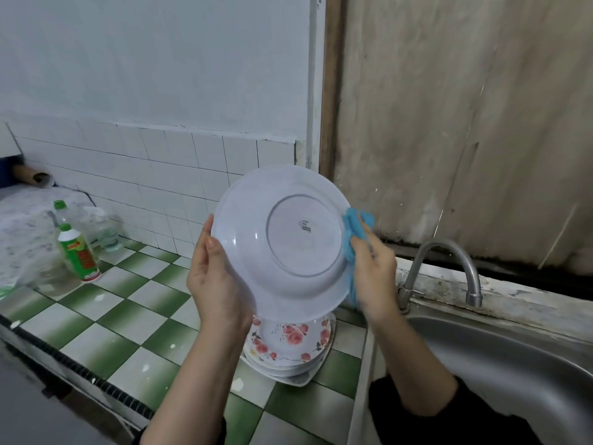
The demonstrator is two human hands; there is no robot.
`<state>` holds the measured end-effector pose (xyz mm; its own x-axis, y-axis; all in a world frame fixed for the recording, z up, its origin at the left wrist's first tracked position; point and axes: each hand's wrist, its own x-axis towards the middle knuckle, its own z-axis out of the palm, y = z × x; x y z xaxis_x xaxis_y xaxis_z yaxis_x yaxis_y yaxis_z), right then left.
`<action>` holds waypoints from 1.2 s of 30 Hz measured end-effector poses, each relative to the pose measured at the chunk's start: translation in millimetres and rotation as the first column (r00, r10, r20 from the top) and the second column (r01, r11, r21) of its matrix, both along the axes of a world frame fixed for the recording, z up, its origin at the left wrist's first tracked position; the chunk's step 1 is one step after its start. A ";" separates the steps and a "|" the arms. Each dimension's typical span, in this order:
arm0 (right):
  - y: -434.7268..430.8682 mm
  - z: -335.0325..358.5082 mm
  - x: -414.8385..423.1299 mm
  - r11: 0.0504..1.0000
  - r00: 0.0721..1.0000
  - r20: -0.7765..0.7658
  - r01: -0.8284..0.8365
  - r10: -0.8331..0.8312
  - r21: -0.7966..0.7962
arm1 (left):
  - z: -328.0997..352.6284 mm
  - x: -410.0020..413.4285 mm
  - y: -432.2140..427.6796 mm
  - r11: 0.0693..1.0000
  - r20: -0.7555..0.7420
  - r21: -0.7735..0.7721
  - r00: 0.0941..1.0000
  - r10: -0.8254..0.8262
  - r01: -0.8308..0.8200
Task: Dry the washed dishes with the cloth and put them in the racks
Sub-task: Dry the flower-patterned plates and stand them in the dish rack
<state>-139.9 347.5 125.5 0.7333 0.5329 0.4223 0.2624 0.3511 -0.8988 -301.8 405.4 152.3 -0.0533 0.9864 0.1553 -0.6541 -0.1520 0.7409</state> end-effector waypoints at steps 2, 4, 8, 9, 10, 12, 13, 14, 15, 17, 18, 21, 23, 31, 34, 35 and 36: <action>3.4 19.8 15.6 0.996 0.995 -0.058 -0.084 0.082 -0.037 | 2.7 -3.5 -0.3 0.989 -0.118 0.148 0.993 -0.001 0.019; 5.8 41.0 18.5 0.994 0.995 0.003 -0.100 0.100 -0.040 | 7.1 -3.7 -2.1 0.965 -0.213 0.258 0.977 0.010 0.047; 6.9 74.3 -5.3 0.990 0.937 0.323 -0.142 0.131 0.010 | 5.8 5.1 -7.6 0.932 -0.324 0.336 0.946 -0.024 0.139; 7.6 75.1 -15.6 0.992 0.887 0.448 -0.130 0.113 0.006 | 5.2 8.7 -9.2 0.934 -0.329 0.328 0.944 -0.031 0.145; 9.0 72.0 -27.2 0.995 0.810 0.579 -0.103 0.092 -0.015 | 4.6 11.9 -9.9 0.940 -0.314 0.314 0.949 -0.030 0.134; 13.0 56.5 -50.8 1.000 0.618 0.786 0.014 0.002 -0.014 | 6.9 15.7 -10.1 0.963 -0.228 0.258 0.974 -0.021 0.081; 13.4 45.0 -61.2 0.998 0.532 0.846 0.058 -0.044 0.016 | 9.1 15.5 -9.0 0.975 -0.178 0.213 0.984 -0.015 0.054; 12.2 32.6 -69.4 0.996 0.463 0.883 0.074 -0.078 0.049 | 11.0 13.7 -7.3 0.986 -0.139 0.165 0.990 -0.001 0.024; 9.3 19.2 -73.9 0.994 0.409 0.906 0.065 -0.109 0.090 | 12.9 11.0 -4.9 0.993 -0.108 0.121 0.994 0.023 -0.010; 1.6 -11.5 -72.7 0.979 0.308 0.931 0.015 -0.196 0.201 | 16.0 3.1 3.3 0.996 -0.028 0.051 0.996 0.081 -0.079; -2.6 -26.9 -67.6 0.969 0.285 0.929 -0.007 -0.236 0.248 | 17.2 -1.1 7.3 0.995 0.025 0.025 0.995 0.098 -0.099; -5.9 -55.7 -46.9 0.946 0.473 0.835 -0.008 -0.282 0.324 | 20.0 -10.0 13.0 0.996 0.103 0.008 0.990 0.092 -0.093; -3.0 -54.0 -36.7 0.936 0.676 0.682 0.034 -0.279 0.350 | 18.4 -13.3 11.7 0.996 0.067 0.024 0.994 0.081 -0.083; 1.8 28.7 -2.1 0.968 0.966 0.249 -0.130 0.074 0.214 | 22.8 -26.0 5.6 0.954 -0.125 0.298 0.990 0.064 -0.024; 3.3 54.6 -4.0 0.982 0.932 0.359 -0.111 0.050 0.151 | 23.8 -26.0 -4.6 0.916 -0.193 0.400 0.980 0.051 0.031; 3.7 58.2 -9.0 0.988 0.913 0.408 -0.085 0.027 0.125 | 23.9 -25.3 -7.3 0.909 -0.211 0.415 0.976 0.048 0.045; 4.6 59.6 -16.1 0.992 0.894 0.447 -0.067 0.013 0.105 | 23.5 -24.0 -9.4 0.902 -0.232 0.428 0.972 0.046 0.060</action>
